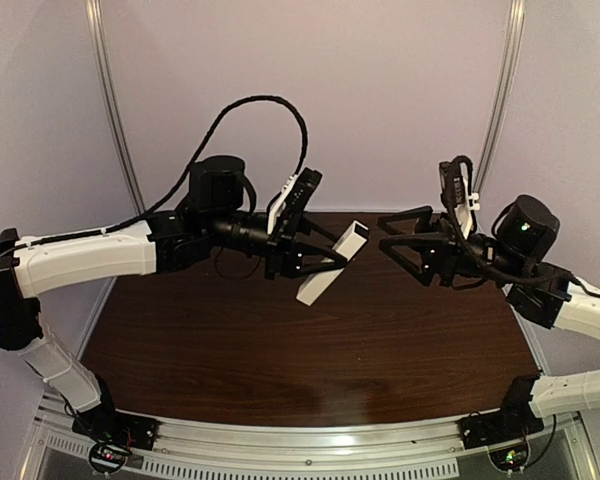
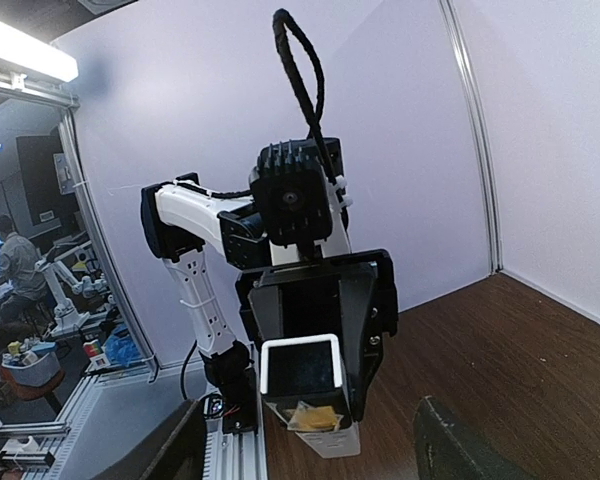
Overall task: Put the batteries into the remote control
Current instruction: Pass from the left arm to the right
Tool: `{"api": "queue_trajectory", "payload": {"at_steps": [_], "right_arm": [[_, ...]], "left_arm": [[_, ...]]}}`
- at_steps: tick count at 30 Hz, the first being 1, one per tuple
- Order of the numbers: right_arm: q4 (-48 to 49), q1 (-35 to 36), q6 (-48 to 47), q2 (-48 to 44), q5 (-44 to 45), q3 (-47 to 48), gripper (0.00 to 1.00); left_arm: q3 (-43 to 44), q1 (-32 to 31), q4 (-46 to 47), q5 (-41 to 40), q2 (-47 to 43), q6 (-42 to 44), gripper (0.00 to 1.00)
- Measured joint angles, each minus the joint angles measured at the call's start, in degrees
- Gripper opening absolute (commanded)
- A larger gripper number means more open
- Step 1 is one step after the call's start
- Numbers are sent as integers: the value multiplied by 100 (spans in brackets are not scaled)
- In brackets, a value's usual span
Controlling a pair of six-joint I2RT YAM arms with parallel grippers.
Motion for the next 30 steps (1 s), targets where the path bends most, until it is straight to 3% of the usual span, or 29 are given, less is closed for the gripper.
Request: {"api": "queue_trajectory", "payload": {"at_steps": [9, 22, 30], "right_arm": [[-116, 533, -457, 463, 404, 234, 62], [-111, 721, -599, 717, 588, 413, 39], [-114, 732, -599, 780, 623, 492, 38]], "left_arm": [[-188, 0, 544, 28, 0, -407, 11], [-369, 0, 1130, 133, 2, -763, 10], [-369, 0, 1270, 192, 37, -846, 10]]}}
